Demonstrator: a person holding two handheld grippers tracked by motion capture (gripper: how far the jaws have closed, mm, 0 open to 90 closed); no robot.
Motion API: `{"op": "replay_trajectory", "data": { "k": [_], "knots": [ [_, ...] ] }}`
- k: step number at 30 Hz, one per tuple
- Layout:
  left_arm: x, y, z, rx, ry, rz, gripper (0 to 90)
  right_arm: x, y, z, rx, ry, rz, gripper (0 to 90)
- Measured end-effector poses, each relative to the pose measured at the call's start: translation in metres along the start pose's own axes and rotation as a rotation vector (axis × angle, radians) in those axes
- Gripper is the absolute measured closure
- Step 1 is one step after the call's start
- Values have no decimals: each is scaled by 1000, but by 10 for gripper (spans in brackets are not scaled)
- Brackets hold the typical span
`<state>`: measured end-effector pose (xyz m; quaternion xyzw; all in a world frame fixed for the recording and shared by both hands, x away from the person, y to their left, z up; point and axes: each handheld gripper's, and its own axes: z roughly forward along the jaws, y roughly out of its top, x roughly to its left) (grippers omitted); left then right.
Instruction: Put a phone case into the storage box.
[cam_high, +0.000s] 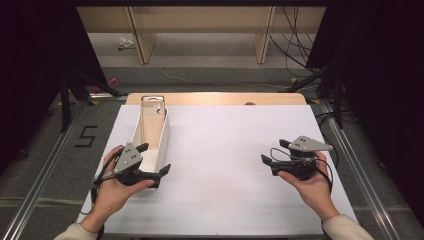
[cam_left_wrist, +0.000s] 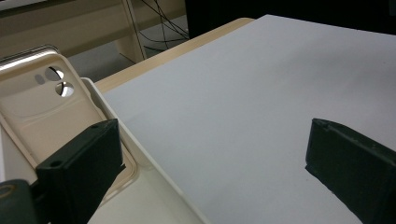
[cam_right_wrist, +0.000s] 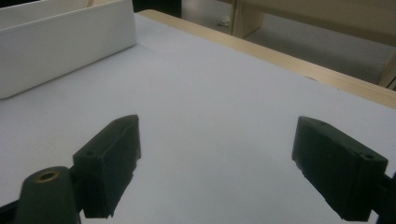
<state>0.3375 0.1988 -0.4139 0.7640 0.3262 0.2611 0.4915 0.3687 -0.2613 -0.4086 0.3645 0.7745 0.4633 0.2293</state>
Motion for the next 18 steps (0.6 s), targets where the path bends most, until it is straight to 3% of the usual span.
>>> {"op": "replay_trajectory", "data": {
  "k": [18],
  "knots": [
    [-6,-6,3,9,7,17,36,1,1,1,-2,10,-4,162]
  ]
}}
